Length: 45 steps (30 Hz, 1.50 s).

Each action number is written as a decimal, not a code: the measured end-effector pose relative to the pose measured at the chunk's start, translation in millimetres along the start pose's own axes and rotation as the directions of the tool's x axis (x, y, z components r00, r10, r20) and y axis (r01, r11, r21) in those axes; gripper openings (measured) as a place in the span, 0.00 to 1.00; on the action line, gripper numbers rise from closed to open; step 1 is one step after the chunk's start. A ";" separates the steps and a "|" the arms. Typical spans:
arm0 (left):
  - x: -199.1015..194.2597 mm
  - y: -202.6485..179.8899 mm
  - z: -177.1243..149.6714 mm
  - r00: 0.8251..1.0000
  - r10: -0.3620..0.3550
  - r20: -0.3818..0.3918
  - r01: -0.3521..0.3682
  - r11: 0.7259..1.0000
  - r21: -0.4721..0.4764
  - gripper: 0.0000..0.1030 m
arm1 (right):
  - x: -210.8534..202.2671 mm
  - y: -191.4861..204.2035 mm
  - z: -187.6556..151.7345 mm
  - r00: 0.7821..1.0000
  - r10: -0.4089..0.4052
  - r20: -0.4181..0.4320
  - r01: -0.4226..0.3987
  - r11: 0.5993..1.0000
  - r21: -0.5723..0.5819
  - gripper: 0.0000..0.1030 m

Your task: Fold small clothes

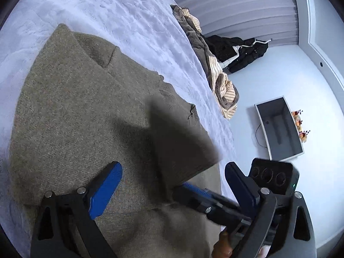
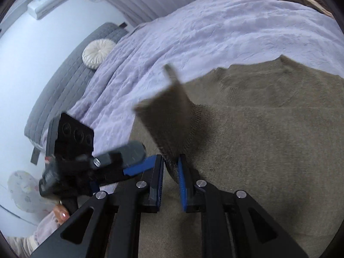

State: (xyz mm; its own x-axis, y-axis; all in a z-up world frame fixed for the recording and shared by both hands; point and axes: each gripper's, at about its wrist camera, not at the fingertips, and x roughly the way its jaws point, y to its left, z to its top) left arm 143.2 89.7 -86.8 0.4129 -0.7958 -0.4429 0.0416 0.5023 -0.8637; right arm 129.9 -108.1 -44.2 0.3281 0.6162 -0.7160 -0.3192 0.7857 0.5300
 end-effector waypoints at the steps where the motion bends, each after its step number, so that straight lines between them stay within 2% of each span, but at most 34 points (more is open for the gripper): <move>1: -1.8 2.4 1.3 1.000 -0.001 0.003 0.001 1.000 -0.007 0.94 | 2.6 0.6 -4.7 1.000 0.005 -0.015 -0.005 1.000 0.001 0.21; 4: 0.8 0.9 2.2 1.000 0.014 0.000 -0.014 1.000 0.002 0.94 | -6.7 -11.3 -20.6 0.999 0.029 -0.014 -0.028 0.997 0.072 0.21; 7: 5.9 -1.9 2.3 0.998 0.062 -0.008 -0.062 0.998 0.026 0.94 | -39.5 -39.5 -38.5 0.999 0.012 0.039 -0.019 0.981 0.191 0.21; 10: 11.7 -12.8 3.7 0.989 0.149 0.001 -0.148 0.986 0.076 0.93 | -84.0 -81.3 -63.6 0.994 -0.033 0.106 -0.006 0.935 0.354 0.42; 11: 13.3 -16.5 4.0 0.984 0.180 0.007 -0.180 0.979 0.097 0.84 | -100.8 -97.8 -74.8 0.990 -0.051 0.132 -0.009 0.910 0.415 0.47; 12: 16.3 -19.9 4.3 0.975 0.220 0.007 -0.220 0.968 0.120 0.76 | -115.8 -111.3 -84.1 0.985 -0.069 0.157 -0.013 0.884 0.467 0.48; 14: 24.5 -20.9 4.3 0.959 0.283 -0.025 -0.277 0.950 0.146 0.31 | -143.8 -136.4 -101.4 0.970 -0.114 0.214 -0.024 0.833 0.553 0.48; 16: 30.8 -18.0 2.3 0.941 0.333 -0.056 -0.320 0.933 0.165 0.10 | -163.5 -156.5 -111.1 0.949 -0.165 0.269 -0.041 0.781 0.623 0.48; 19: 27.5 -20.3 -0.3 0.935 0.353 -0.032 -0.342 0.923 0.177 0.10 | -171.9 -185.7 -114.4 0.925 -0.186 0.332 -0.113 0.699 0.706 0.48; 20: 25.0 -24.2 0.1 0.934 0.358 -0.015 -0.349 0.918 0.186 0.10 | -170.9 -192.5 -112.8 0.921 -0.188 0.341 -0.129 0.681 0.721 0.42; 21: 21.8 -28.2 0.4 0.932 0.362 0.003 -0.355 0.913 0.198 0.10 | -172.1 -195.4 -109.1 0.920 -0.199 0.337 -0.117 0.681 0.723 0.13; 22: 17.6 -31.5 0.7 0.930 0.368 0.016 -0.363 0.907 0.214 0.10 | -175.0 -192.4 -102.7 0.918 -0.217 0.332 -0.087 0.706 0.703 0.06; 23: 14.1 -33.5 1.2 0.924 0.381 0.027 -0.377 0.897 0.231 0.10 | -179.8 -187.5 -97.7 0.912 -0.229 0.340 -0.063 0.741 0.669 0.06; 25: 12.0 -29.4 2.2 0.898 0.438 0.038 -0.432 0.863 0.263 0.10 | -187.2 -175.4 -87.9 0.903 -0.275 0.331 0.025 0.802 0.597 0.06; 27: 11.8 -13.1 1.0 0.866 0.499 0.027 -0.488 0.834 0.258 0.10 | -184.9 -178.8 -89.0 0.901 -0.342 0.266 0.139 0.809 0.572 0.06; 28: 8.7 -7.1 -0.8 0.869 0.494 0.027 -0.485 0.839 0.248 0.10 | -179.1 -185.7 -94.3 0.911 -0.345 0.227 0.157 0.797 0.583 0.06; 29: 3.9 -3.3 -2.6 0.875 0.483 0.036 -0.477 0.847 0.234 0.10 | -176.1 -195.4 -103.1 0.928 -0.308 0.212 0.124 0.789 0.601 0.06; 30: -1.7 -1.6 -4.3 0.876 0.481 0.046 -0.478 0.850 0.222 0.11 | -177.1 -199.9 -112.3 0.934 -0.272 0.229 0.077 0.783 0.618 0.06; 32: -11.3 -0.2 -6.0 0.867 0.495 0.059 -0.496 0.842 0.213 0.11 | -188.0 -199.3 -124.6 0.932 -0.244 0.269 0.030 0.788 0.614 0.09; 34: -19.1 -1.1 -5.8 0.864 0.500 0.059 -0.501 0.839 0.212 0.11 | -199.2 -198.1 -132.2 0.926 -0.253 0.280 0.031 0.791 0.611 0.16; 35: -22.1 -1.5 -5.4 0.859 0.508 0.059 -0.508 0.835 0.212 0.25 | -203.8 -198.9 -135.1 0.921 -0.270 0.280 0.044 0.788 0.615 0.31; 36: -25.7 -2.5 -5.5 0.857 0.512 0.064 -0.513 0.833 0.207 0.41 | -208.2 -201.6 -137.7 0.919 -0.263 0.295 0.028 0.789 0.614 0.40; 37: -29.5 -5.8 -6.5 0.861 0.502 0.083 -0.508 0.838 0.200 0.75 | -210.7 -206.0 -139.8 0.918 -0.240 0.316 -0.009 0.784 0.621 0.40; 38: -35.7 -10.6 -9.0 0.864 0.488 0.123 -0.503 0.841 0.200 0.84 | -210.0 -209.3 -139.7 0.918 -0.230 0.323 -0.029 0.773 0.634 0.40; 39: -37.7 -17.8 -9.9 0.861 0.482 0.162 -0.507 0.836 0.211 0.84 | -208.1 -212.9 -137.8 0.918 -0.218 0.330 -0.051 0.762 0.646 0.40; 40: -36.8 -23.2 -9.8 0.861 0.481 0.166 -0.508 0.830 0.232 0.84 | -205.2 -214.6 -134.9 0.919 -0.206 0.337 -0.067 0.759 0.648 0.40; 43: -29.9 -30.4 -8.5 0.846 0.512 0.149 -0.533 0.811 0.241 0.84 | -189.6 -218.0 -121.7 0.928 -0.182 0.326 -0.078 0.760 0.646 0.40; 44: -26.8 -33.1 -8.1 0.846 0.512 0.148 -0.533 0.809 0.248 0.84 | -185.8 -217.9 -117.0 0.931 -0.190 0.311 -0.062 0.760 0.648 0.36; 45: -23.1 -35.8 -7.8 0.840 0.521 0.152 -0.543 0.799 0.258 0.84 | -185.1 -216.7 -113.4 0.934 -0.205 0.291 -0.033 0.763 0.645 0.18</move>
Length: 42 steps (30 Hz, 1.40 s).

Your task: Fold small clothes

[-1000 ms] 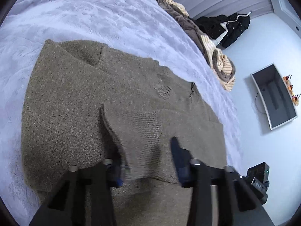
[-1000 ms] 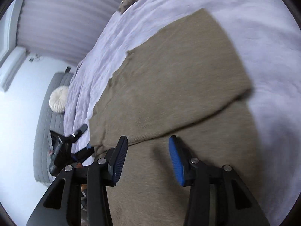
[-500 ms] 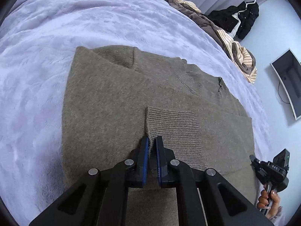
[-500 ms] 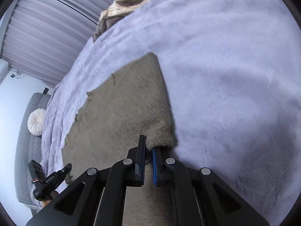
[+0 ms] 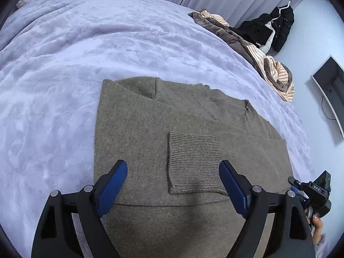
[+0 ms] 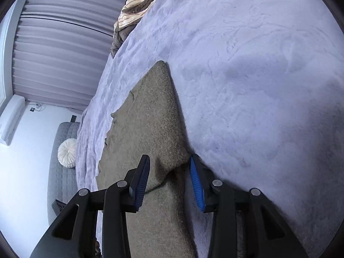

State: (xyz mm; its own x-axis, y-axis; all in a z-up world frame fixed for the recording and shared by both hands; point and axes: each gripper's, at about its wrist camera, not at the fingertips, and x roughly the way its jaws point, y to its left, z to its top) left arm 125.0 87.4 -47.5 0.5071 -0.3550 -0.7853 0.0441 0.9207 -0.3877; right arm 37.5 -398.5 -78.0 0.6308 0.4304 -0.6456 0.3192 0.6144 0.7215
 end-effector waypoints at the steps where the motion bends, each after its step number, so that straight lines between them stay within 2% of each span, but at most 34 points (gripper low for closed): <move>1: 1.5 -4.0 0.0 1.000 0.021 0.002 -0.021 1.000 0.014 0.84 | 0.1 6.0 0.9 1.000 -0.019 -0.001 0.019 1.000 -0.021 0.17; 3: 11.2 -10.2 -2.4 0.995 0.098 -0.010 -0.097 0.994 0.056 0.84 | -3.5 18.8 1.6 0.997 -0.070 0.021 0.072 0.993 -0.092 0.17; 6: 36.4 -14.0 -15.8 0.973 0.225 -0.053 -0.215 0.965 0.153 0.84 | 2.3 19.5 3.2 0.980 -0.196 0.028 0.198 0.965 -0.171 0.17; 8: 32.3 -16.5 -22.6 0.973 0.229 -0.013 -0.223 0.957 0.188 0.85 | 2.3 13.7 1.7 0.982 -0.185 0.023 0.187 0.969 -0.164 0.17; 13: 13.3 -7.0 -19.9 0.978 0.207 -0.028 -0.199 0.965 0.172 0.84 | -22.4 12.7 -6.2 0.975 -0.212 0.073 0.220 0.968 -0.124 0.19; 15: 5.3 -4.3 -16.5 0.977 0.211 -0.009 -0.207 0.965 0.162 0.84 | -33.2 20.4 -9.5 0.962 -0.246 0.118 0.262 0.954 -0.146 0.19; 18: 1.3 1.8 -13.4 0.974 0.228 -0.002 -0.226 0.963 0.146 0.84 | -39.4 37.5 -13.4 0.963 -0.224 0.149 0.251 0.947 -0.199 0.19; 21: 10.3 12.6 -16.8 0.959 0.282 -0.031 -0.276 0.953 0.127 0.84 | -28.0 58.2 -17.5 0.965 -0.223 0.142 0.255 0.925 -0.282 0.19; 23: 18.3 23.2 -22.1 0.953 0.298 -0.058 -0.290 0.950 0.118 0.85 | -11.8 65.7 -20.6 0.958 -0.260 0.121 0.286 0.901 -0.327 0.19; 25: 17.3 35.0 -26.2 0.965 0.256 -0.055 -0.252 0.965 0.075 0.86 | 6.3 61.0 -23.5 0.941 -0.325 0.095 0.337 0.872 -0.355 0.18; 29: 11.5 39.5 -27.4 0.967 0.246 -0.060 -0.242 0.968 0.058 0.85 | 8.1 58.1 -29.4 0.937 -0.331 0.115 0.350 0.860 -0.372 0.18; 42: -7.7 27.5 -36.4 0.959 0.279 -0.047 -0.275 0.959 0.071 0.85 | -20.3 54.5 -45.7 0.962 -0.263 0.076 0.274 0.914 -0.299 0.24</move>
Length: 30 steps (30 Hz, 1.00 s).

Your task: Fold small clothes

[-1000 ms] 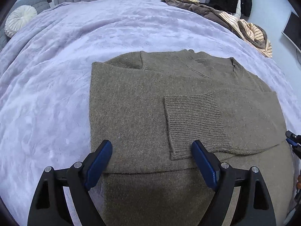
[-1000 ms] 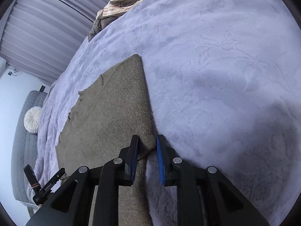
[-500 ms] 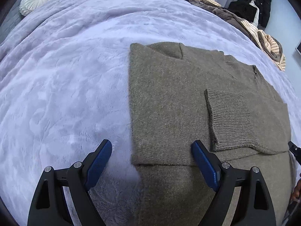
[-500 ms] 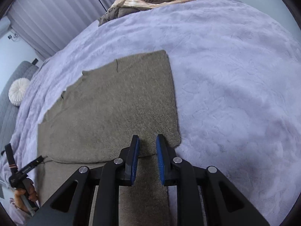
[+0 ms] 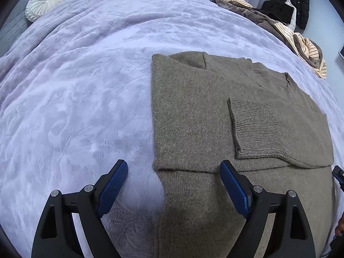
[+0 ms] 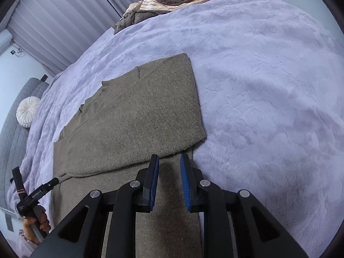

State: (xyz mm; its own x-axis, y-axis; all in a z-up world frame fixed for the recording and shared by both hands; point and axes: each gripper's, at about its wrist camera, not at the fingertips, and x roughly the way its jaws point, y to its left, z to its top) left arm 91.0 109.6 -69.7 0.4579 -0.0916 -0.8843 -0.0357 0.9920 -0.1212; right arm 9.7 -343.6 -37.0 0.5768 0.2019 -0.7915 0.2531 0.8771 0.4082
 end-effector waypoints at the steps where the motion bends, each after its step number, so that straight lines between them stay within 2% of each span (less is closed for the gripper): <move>1: -2.3 -0.5 -1.4 1.000 0.001 0.000 -0.001 1.000 0.005 0.85 | -1.9 0.2 -1.8 1.000 0.007 0.000 -0.007 1.000 0.005 0.24; 5: -11.4 -3.2 -9.0 1.000 0.006 -0.003 -0.006 1.000 0.021 0.85 | -6.8 2.9 -11.3 0.999 0.034 -0.012 -0.034 0.999 0.020 0.30; 10: -23.0 -7.6 -25.0 1.000 0.008 -0.010 -0.008 0.999 0.037 0.85 | -11.4 8.5 -23.3 0.998 0.064 -0.029 -0.063 0.997 0.035 0.31; 15: -35.9 -11.8 -51.8 0.999 0.002 -0.034 0.000 0.998 0.056 0.85 | -21.4 12.5 -39.4 0.994 0.096 -0.043 -0.095 0.995 0.042 0.39; 22: -58.1 -12.9 -95.7 0.998 0.005 -0.057 -0.001 0.997 0.071 0.85 | -40.8 11.1 -69.4 0.990 0.133 -0.052 -0.129 0.989 0.069 0.41; 30: -79.7 -10.4 -137.8 0.999 -0.001 -0.049 0.006 0.995 0.096 0.85 | -61.5 7.5 -102.7 0.986 0.160 -0.046 -0.156 0.985 0.079 0.45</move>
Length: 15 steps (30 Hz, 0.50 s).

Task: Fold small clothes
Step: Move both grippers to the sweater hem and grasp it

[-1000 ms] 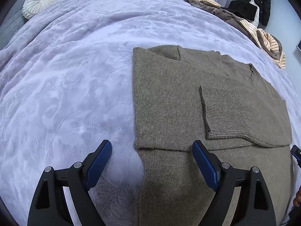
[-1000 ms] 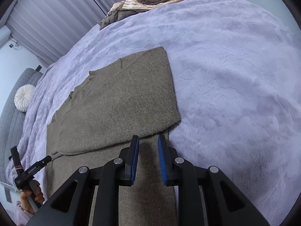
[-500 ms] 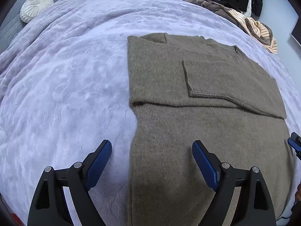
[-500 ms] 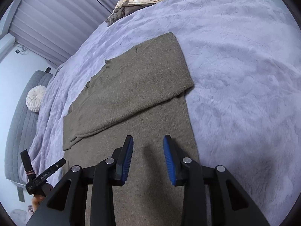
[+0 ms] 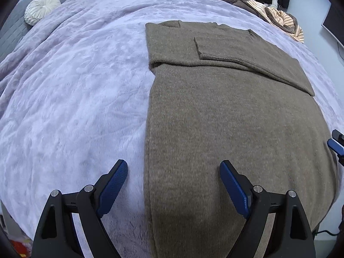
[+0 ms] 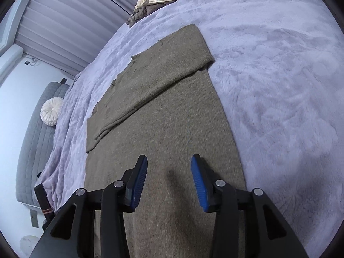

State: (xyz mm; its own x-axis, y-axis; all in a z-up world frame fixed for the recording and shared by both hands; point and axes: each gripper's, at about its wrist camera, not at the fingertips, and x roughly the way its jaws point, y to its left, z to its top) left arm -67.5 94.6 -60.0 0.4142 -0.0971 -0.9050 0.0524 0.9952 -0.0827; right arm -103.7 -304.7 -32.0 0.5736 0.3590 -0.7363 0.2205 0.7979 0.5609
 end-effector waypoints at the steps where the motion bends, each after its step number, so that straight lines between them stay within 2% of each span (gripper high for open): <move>1: -0.3 0.7 -3.2 1.000 -0.003 -0.004 0.003 1.000 -0.003 0.85 | -0.8 -0.1 -3.8 1.000 0.004 0.000 -0.004 1.000 -0.001 0.45; 5: -3.6 2.8 -17.3 1.000 -0.021 -0.007 0.021 1.000 -0.021 0.85 | -2.9 1.4 -18.4 0.999 0.039 -0.001 -0.039 0.999 -0.002 0.45; 9: -10.8 4.2 -25.9 0.999 -0.041 0.008 0.041 0.999 -0.028 0.85 | -3.3 7.0 -27.2 0.998 0.062 0.006 -0.062 0.998 -0.020 0.57; 15: -9.4 6.0 -35.1 0.998 -0.060 -0.006 0.060 0.998 -0.033 0.88 | 0.4 11.7 -36.4 0.997 0.079 0.002 -0.079 0.997 -0.026 0.60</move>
State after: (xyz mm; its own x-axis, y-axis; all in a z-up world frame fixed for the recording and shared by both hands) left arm -103.0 101.9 -66.7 0.4048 -0.1568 -0.9009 0.0473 0.9875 -0.1506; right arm -129.5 -277.7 -39.6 0.5909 0.4199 -0.6889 0.1544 0.7792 0.6074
